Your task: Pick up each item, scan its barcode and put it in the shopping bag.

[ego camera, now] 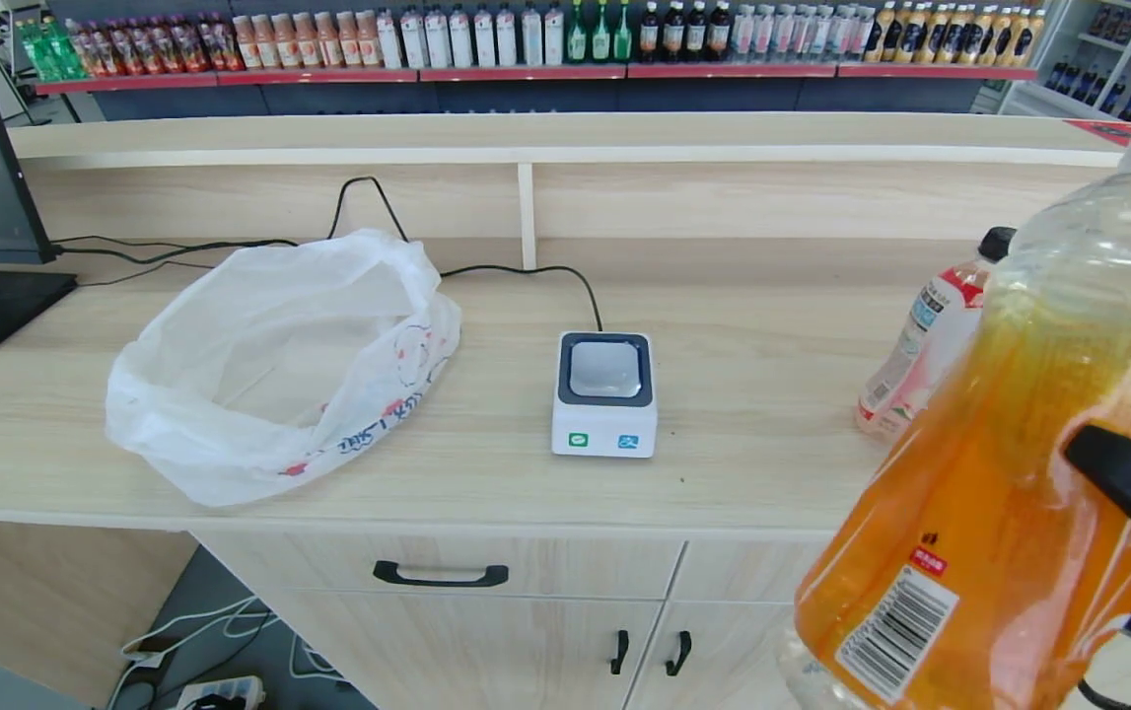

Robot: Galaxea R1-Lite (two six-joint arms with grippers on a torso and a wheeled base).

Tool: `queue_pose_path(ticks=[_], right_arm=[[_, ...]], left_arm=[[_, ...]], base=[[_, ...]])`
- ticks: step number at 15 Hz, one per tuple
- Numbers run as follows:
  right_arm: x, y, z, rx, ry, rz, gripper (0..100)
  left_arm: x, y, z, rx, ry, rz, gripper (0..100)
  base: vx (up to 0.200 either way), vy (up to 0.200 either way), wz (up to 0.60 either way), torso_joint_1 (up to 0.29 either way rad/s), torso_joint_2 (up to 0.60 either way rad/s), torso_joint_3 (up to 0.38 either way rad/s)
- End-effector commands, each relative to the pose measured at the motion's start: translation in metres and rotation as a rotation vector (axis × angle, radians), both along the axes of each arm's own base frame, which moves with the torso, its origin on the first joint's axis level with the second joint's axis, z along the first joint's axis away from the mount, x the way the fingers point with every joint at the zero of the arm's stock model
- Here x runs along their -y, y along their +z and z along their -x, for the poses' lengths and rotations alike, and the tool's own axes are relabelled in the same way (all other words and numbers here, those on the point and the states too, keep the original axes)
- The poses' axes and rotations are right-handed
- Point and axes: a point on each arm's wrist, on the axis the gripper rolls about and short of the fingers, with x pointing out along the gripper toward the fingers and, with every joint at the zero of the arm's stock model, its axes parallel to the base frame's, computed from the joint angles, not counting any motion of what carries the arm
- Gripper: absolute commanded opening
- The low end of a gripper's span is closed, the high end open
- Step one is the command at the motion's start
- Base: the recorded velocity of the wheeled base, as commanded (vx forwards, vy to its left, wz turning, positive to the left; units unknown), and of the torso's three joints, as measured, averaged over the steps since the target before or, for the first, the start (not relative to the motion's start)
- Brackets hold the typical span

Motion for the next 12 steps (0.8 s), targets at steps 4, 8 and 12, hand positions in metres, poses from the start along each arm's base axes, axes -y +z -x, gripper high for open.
queue_pose_path(ticks=[4, 8, 12], right_arm=[[0.0010, 0.0046, 0.0044, -0.054, 0.095, -0.055, 0], [-0.0007, 0.0034, 0.0043, -0.127, 0.144, -0.085, 0], [-0.0008, 0.0034, 0.0045, -0.139, 0.153, -0.091, 0]], left_arm=[[0.0000, 0.0000, 0.0000, 0.000, 0.000, 0.001, 0], [0.0000, 0.0000, 0.0000, 0.000, 0.000, 0.001, 0], [0.0000, 0.0000, 0.0000, 0.000, 0.000, 0.001, 0]], base=[[0.000, 0.000, 0.00, 0.000, 0.00, 0.000], [0.000, 0.000, 0.00, 0.000, 0.00, 0.000], [0.000, 0.000, 0.00, 0.000, 0.00, 0.000]])
